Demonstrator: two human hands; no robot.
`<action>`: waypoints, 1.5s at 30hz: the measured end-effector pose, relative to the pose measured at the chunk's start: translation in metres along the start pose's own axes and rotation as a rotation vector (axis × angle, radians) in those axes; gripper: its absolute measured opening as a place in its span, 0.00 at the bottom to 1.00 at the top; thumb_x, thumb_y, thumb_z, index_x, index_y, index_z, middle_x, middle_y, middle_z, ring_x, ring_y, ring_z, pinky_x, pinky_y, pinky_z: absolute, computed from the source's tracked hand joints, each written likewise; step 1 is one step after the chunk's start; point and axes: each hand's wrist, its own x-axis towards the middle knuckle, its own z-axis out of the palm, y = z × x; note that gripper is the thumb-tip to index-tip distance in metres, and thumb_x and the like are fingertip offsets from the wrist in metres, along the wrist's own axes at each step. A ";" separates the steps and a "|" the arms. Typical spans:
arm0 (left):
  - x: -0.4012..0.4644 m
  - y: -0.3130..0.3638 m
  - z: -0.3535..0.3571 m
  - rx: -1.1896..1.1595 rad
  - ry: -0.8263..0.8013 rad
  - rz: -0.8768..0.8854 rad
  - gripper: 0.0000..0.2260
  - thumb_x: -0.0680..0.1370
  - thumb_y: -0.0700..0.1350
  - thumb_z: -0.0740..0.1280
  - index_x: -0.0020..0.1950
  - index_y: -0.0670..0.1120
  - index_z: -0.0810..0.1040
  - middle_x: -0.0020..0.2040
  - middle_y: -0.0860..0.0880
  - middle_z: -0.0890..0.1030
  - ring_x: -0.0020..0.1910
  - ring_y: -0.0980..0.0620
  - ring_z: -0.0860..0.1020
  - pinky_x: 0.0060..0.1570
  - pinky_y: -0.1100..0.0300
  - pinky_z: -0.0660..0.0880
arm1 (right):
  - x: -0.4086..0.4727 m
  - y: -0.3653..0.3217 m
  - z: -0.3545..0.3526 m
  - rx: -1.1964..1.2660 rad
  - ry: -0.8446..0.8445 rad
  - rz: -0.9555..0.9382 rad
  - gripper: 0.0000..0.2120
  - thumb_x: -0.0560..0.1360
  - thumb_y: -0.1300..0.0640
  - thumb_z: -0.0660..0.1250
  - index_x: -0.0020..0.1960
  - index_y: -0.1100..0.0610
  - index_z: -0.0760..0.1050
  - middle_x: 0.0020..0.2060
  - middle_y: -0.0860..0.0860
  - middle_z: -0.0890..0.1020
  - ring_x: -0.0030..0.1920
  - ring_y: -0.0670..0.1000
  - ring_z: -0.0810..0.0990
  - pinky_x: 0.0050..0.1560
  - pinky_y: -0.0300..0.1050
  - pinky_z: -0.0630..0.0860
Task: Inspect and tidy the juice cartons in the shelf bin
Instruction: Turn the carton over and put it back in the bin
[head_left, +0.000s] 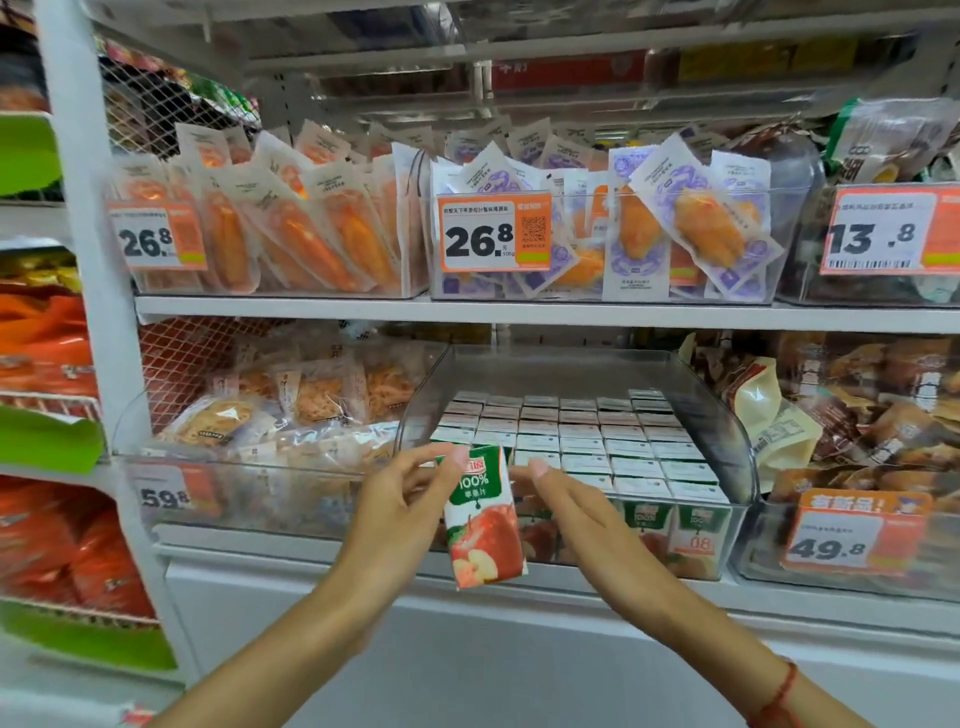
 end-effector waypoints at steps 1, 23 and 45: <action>-0.003 -0.004 0.000 -0.017 0.004 -0.010 0.10 0.75 0.53 0.66 0.54 0.52 0.79 0.48 0.51 0.85 0.44 0.59 0.84 0.37 0.67 0.78 | -0.001 0.001 0.004 0.024 -0.045 0.005 0.21 0.74 0.32 0.51 0.53 0.39 0.78 0.47 0.33 0.82 0.51 0.32 0.78 0.44 0.21 0.71; -0.015 -0.048 -0.019 -0.030 -0.168 -0.233 0.09 0.77 0.50 0.70 0.56 0.55 0.81 0.52 0.56 0.85 0.51 0.57 0.83 0.53 0.58 0.80 | 0.005 0.023 0.019 0.102 -0.080 0.185 0.15 0.79 0.44 0.59 0.51 0.50 0.81 0.43 0.46 0.86 0.44 0.43 0.84 0.39 0.32 0.77; -0.015 -0.043 -0.013 -0.130 -0.143 -0.130 0.08 0.78 0.46 0.67 0.54 0.56 0.82 0.48 0.56 0.86 0.48 0.57 0.84 0.41 0.68 0.78 | 0.000 0.022 0.006 0.117 -0.186 0.237 0.22 0.70 0.52 0.74 0.64 0.51 0.75 0.49 0.50 0.86 0.53 0.47 0.84 0.59 0.45 0.78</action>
